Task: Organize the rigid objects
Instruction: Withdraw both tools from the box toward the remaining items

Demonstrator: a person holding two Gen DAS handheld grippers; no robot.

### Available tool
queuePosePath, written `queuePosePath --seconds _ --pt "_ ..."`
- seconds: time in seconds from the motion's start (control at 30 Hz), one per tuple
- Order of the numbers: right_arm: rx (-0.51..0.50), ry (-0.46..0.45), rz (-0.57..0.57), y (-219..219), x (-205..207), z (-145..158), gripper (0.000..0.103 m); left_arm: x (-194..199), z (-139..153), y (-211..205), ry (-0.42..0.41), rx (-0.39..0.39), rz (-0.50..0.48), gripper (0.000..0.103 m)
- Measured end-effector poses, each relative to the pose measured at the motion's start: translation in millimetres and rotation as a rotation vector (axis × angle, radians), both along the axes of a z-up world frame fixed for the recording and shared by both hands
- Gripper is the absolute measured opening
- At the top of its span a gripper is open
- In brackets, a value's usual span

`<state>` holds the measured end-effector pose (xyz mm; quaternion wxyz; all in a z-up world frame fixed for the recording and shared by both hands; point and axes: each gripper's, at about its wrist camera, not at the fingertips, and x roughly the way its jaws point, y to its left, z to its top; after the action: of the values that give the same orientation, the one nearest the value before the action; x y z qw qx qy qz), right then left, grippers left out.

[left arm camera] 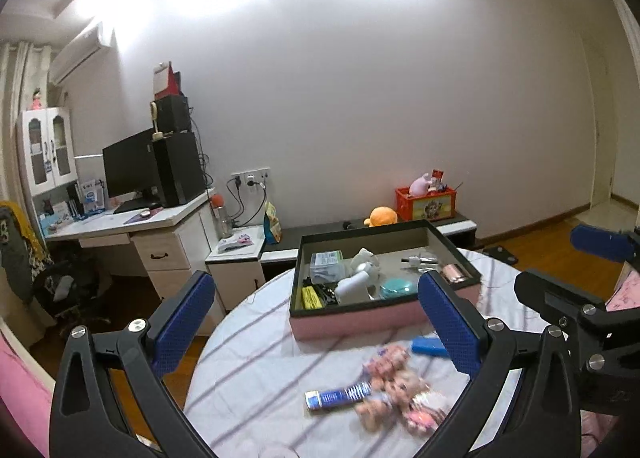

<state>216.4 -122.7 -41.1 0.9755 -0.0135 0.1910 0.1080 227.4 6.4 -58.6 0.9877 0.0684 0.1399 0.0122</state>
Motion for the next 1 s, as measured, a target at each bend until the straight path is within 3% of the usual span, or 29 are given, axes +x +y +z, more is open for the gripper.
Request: queuePosePath --seconds 0.1,0.3,0.57,0.77,1.0 --pt "0.043 -0.014 0.005 -4.5 -21.8 -2.4 0.084 -22.1 -2.0 2.8 -0.017 -0.038 -0.018 0.103" --pt "0.016 -0.042 -0.006 0.9 -57.1 -10.5 0.084 -45.3 -6.9 4.0 -0.015 -0.052 -0.02 0.103" --pt "0.037 -0.003 -0.003 -6.4 -65.7 -28.9 0.084 -39.0 -31.3 -2.4 0.068 -0.043 -0.052 0.103" --pt "0.028 0.076 -0.019 -15.2 -47.5 -57.6 0.084 -19.1 -74.6 -9.1 0.206 -0.007 -0.054 0.103" --pt "0.051 0.191 -0.083 -43.8 -16.3 -99.5 0.084 11.2 -118.0 -28.7 0.383 -0.091 -0.097 0.103"
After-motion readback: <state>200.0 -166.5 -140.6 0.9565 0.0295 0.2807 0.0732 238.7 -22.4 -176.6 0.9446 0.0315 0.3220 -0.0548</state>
